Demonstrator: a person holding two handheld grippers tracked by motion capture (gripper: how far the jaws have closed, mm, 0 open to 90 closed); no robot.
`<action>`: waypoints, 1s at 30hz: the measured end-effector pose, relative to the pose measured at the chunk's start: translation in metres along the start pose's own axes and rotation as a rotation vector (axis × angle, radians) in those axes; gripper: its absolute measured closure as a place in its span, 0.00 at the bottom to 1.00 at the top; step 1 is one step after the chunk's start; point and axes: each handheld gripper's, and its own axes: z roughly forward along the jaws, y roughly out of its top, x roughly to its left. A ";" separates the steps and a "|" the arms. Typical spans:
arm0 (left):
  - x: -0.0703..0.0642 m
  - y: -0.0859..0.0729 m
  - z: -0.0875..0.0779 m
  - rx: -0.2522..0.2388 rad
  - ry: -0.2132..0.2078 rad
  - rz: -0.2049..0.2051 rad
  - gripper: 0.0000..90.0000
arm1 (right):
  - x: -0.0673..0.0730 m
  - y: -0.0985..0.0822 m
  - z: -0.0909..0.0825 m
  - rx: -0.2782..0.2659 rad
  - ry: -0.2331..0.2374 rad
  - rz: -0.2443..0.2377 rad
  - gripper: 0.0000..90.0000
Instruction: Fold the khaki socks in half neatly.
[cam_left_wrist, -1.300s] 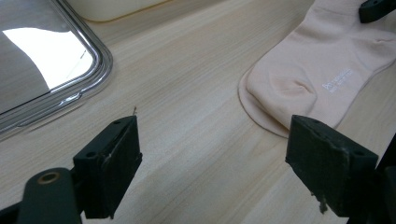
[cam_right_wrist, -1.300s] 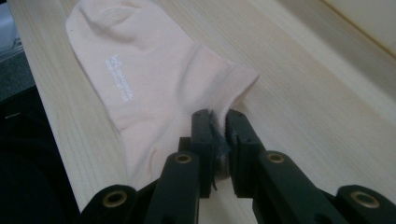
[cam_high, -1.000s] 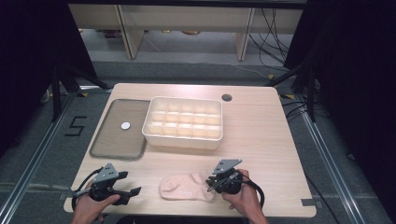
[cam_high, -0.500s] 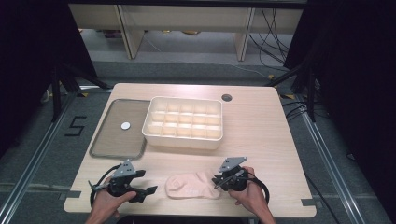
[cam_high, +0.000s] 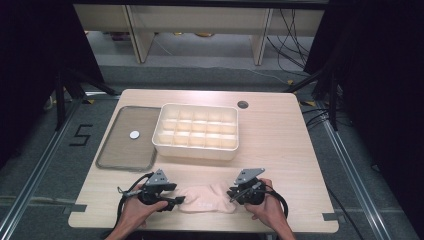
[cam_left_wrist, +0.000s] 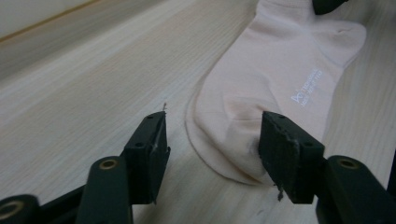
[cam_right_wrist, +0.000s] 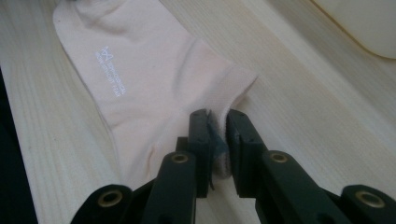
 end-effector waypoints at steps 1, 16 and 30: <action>-0.002 0.001 0.002 -0.003 -0.005 -0.007 0.50 | 0.000 -0.001 0.000 -0.009 0.008 -0.007 0.90; -0.007 0.004 0.004 0.011 -0.046 0.055 0.92 | 0.000 0.000 -0.002 -0.029 -0.037 0.007 0.78; -0.009 0.009 -0.007 -0.011 -0.042 0.064 0.93 | 0.036 0.020 0.000 -0.111 0.085 -0.044 1.00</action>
